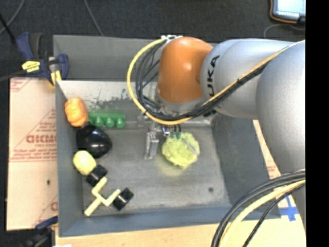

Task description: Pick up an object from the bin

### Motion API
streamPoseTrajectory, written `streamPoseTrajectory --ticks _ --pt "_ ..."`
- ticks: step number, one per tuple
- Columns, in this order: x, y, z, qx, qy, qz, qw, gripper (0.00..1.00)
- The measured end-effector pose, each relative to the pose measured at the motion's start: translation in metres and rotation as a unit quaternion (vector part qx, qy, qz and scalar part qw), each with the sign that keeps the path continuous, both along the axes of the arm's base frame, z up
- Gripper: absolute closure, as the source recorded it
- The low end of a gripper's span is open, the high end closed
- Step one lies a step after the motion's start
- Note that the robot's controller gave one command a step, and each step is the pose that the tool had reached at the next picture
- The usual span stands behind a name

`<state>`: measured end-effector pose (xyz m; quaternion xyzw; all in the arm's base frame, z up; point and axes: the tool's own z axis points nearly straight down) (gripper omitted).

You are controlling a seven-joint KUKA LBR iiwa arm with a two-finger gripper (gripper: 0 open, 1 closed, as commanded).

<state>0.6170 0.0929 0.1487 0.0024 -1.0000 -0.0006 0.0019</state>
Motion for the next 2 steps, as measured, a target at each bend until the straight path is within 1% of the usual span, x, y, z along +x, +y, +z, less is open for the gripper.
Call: streamPoseTrajectory --ticks 1,2 --pt "0.001 0.000 0.005 0.000 -0.0036 -0.001 1.0000 0.00" --pt "0.016 -0.023 -0.007 0.000 -0.0049 0.031 0.9995 0.00"
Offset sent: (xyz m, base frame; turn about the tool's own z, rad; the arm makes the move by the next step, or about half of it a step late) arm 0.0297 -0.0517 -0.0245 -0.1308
